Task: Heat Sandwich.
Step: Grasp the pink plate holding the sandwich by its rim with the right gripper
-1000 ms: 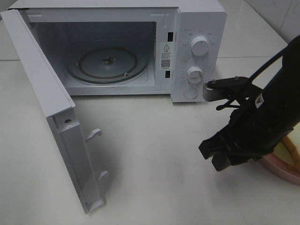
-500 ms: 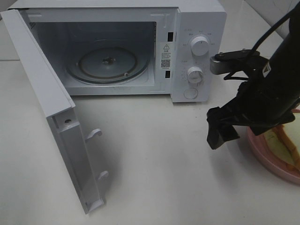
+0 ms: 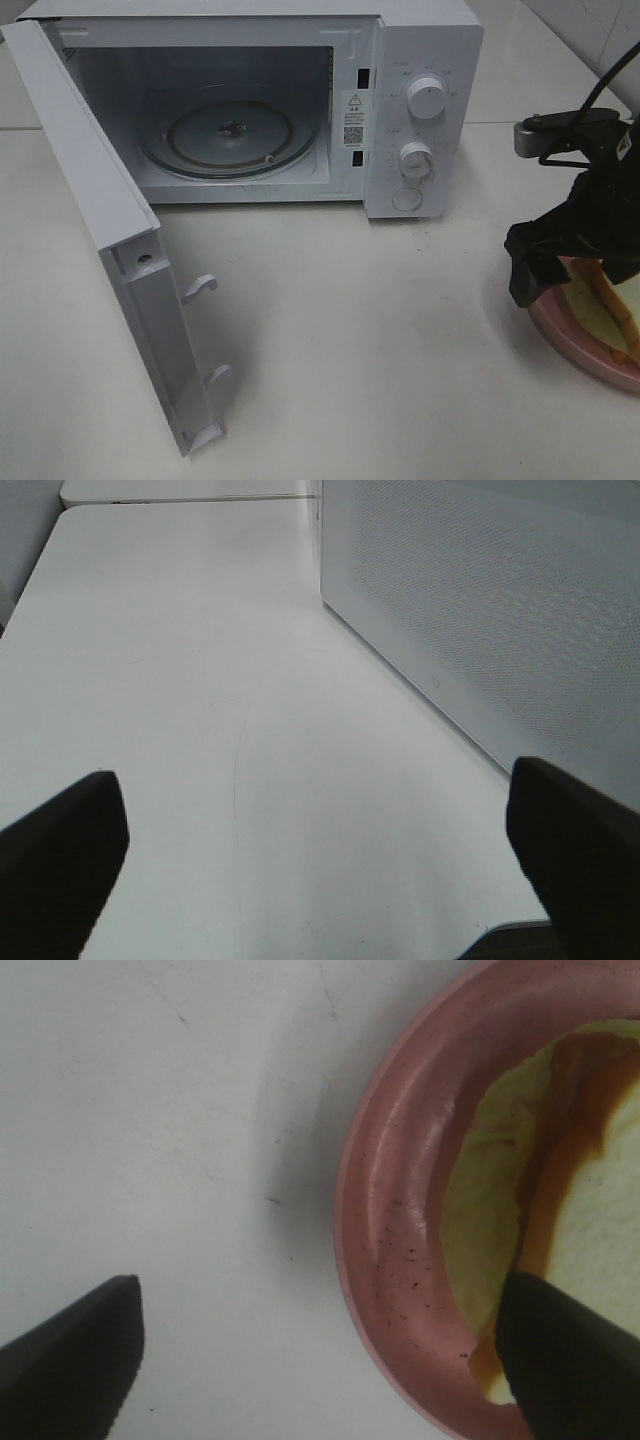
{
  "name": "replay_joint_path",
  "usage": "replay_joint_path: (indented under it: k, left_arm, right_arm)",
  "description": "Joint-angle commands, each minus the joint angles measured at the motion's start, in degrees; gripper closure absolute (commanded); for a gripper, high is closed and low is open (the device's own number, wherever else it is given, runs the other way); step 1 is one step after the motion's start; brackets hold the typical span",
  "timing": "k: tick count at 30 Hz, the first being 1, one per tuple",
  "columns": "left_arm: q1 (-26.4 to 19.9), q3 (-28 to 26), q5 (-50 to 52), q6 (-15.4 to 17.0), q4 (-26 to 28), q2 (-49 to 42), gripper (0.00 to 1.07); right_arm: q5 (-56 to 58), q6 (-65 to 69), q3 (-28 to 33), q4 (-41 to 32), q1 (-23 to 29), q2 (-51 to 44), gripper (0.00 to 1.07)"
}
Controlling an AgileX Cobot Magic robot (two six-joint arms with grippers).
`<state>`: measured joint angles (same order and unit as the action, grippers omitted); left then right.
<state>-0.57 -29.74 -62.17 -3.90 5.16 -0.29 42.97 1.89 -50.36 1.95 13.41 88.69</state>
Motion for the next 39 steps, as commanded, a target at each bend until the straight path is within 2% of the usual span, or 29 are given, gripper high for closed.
replay_joint_path:
  k: [1,5,27,39]
  left_arm:
    - [0.34,0.06,0.80,0.11,0.11,-1.32,0.09]
    - [0.34,0.06,0.80,0.11,0.11,-1.32,0.09]
    - [0.34,0.06,0.80,0.11,0.11,-1.32,0.09]
    - [0.34,0.06,0.80,0.11,0.11,-1.32,0.09]
  right_arm:
    - [-0.29,0.57,-0.29,1.72,-0.40,1.09,0.17]
    - [-1.78,2.12,-0.29,4.81,-0.40,4.81,0.19]
    - [-9.63,2.81,-0.29,4.76,-0.40,15.64,0.23]
    - [-10.54,2.98,-0.29,4.76,-0.40,18.22,0.26]
